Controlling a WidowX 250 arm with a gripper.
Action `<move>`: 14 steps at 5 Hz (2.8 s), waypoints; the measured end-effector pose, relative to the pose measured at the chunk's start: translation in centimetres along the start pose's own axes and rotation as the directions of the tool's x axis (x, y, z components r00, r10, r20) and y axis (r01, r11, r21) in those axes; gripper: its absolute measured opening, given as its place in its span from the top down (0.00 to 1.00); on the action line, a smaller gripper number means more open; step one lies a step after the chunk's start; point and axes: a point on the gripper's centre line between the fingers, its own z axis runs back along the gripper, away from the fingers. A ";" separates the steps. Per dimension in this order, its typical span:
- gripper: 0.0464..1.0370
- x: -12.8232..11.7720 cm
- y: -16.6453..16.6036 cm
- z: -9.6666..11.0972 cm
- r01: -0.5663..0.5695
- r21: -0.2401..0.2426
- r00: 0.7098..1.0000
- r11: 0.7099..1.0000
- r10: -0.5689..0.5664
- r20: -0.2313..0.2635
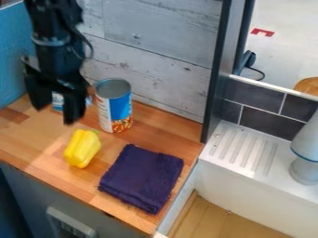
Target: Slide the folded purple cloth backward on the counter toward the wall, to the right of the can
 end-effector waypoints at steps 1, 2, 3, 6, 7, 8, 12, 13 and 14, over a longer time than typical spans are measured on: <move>0.03 -1.0 -2.0 -1.3 0.026 0.019 1.000 0.999 -0.026 0.005; 0.03 -1.0 -4.2 -2.7 0.041 -0.002 0.999 0.999 -0.041 0.009; 0.03 -0.1 -5.8 -4.1 0.040 -0.011 0.999 0.999 -0.040 0.024; 0.03 1.9 -7.6 -6.8 -0.014 -0.051 0.994 0.999 0.019 0.107; 0.03 2.3 -7.9 -8.3 -0.028 -0.064 0.995 0.998 0.034 0.092; 0.03 3.6 -8.1 -8.9 -0.037 -0.068 0.994 0.997 0.044 0.097; 0.03 9.1 -8.7 -11.0 -0.041 -0.100 0.992 0.994 0.053 0.119; 0.03 12.1 -8.6 -10.9 -0.044 -0.105 0.988 0.993 0.059 0.141; 0.03 14.5 -8.1 -10.7 -0.061 -0.107 0.985 0.992 0.077 0.154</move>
